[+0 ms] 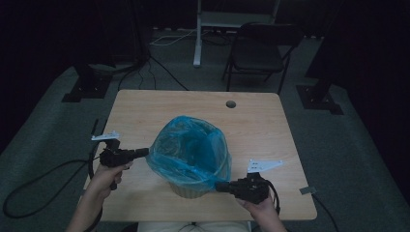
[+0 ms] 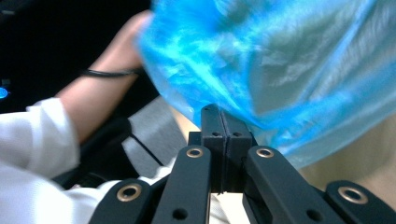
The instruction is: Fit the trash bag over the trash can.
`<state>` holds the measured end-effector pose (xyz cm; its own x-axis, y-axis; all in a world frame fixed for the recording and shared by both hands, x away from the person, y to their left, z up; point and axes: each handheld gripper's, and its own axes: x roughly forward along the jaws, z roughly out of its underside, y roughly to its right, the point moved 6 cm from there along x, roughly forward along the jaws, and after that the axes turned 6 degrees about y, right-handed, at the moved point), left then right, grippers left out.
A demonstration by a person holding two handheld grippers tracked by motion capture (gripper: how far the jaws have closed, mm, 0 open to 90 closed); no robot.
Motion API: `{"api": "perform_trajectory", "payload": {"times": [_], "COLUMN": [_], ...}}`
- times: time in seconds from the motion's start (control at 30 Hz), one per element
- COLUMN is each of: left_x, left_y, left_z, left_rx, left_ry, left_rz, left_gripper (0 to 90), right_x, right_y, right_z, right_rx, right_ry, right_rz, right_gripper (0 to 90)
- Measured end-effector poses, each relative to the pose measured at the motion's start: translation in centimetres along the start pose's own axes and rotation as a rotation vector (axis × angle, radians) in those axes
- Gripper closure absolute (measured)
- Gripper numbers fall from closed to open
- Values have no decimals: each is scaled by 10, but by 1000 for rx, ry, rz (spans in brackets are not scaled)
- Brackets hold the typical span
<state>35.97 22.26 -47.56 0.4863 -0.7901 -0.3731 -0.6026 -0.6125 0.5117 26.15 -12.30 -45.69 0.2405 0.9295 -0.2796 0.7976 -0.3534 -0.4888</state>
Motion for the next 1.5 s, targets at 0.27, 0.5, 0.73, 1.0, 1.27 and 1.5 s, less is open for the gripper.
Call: {"api": "perform_trajectory", "payload": {"times": [0.27,0.5,0.73,1.0,1.27,1.5], "left_x": [9,11,13,17,17,13], "left_y": [4,2,-1,-23,-25,-26], "left_z": [6,12,15,26,28,28], "left_rx": [18,-5,-5,-13,-8,-2], "left_ry": [-38,-31,-54,-91,-64,-54], "left_rz": [9,44,27,-108,-120,-139], "left_gripper": [900,900,900,900,870,877], "right_x": [19,25,33,36,25,-9], "right_y": [23,19,30,61,75,52], "right_z": [20,27,34,50,48,35], "right_rx": [78,44,66,111,193,121], "right_ry": [-25,-63,-85,-120,-89,-50], "right_rz": [-24,-23,-3,119,62,-81], "right_gripper": [900,900,900,900,484,280]}}
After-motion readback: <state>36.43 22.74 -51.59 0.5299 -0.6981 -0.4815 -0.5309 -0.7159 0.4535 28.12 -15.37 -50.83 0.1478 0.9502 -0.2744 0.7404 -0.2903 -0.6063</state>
